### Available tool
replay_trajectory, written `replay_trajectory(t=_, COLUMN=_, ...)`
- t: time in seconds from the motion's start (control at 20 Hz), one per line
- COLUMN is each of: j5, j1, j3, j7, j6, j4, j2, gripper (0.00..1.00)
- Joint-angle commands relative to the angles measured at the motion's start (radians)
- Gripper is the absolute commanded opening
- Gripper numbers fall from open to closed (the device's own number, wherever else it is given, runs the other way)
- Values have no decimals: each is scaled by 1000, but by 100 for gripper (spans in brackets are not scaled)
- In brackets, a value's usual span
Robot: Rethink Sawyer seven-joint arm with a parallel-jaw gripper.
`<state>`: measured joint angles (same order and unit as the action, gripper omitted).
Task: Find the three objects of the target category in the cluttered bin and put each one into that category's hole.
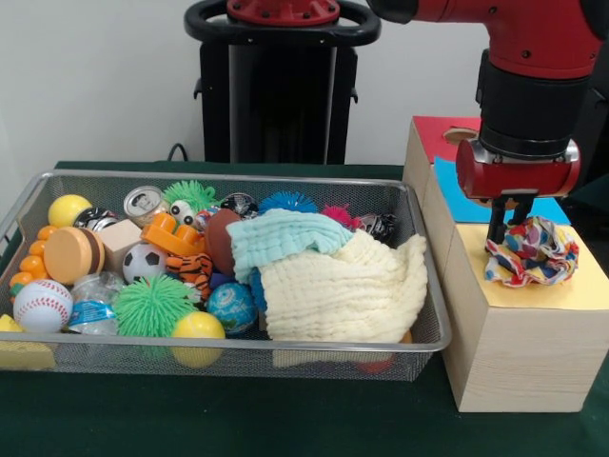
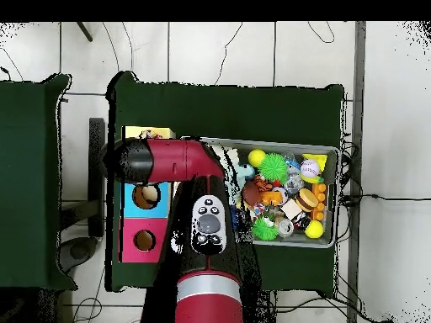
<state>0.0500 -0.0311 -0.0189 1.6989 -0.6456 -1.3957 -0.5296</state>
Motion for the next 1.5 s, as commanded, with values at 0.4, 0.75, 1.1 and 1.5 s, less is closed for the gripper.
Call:
replay_trajectory(t=0.4, j5=46, j1=-23, j3=35, j7=213, j6=40, j4=43, j2=118, gripper=0)
replay_trajectory(t=0.75, j5=-9, j1=-79, j3=-66, j7=210, j6=-19, j4=95, j2=117, gripper=0)
replay_trajectory(t=1.1, j5=12, j1=-87, j3=-88, j7=189, j6=-67, j4=112, j2=101, gripper=0)
replay_trajectory(t=1.5, j5=8, j1=-81, j3=-105, j7=167, j6=-124, j4=157, j2=98, gripper=0)
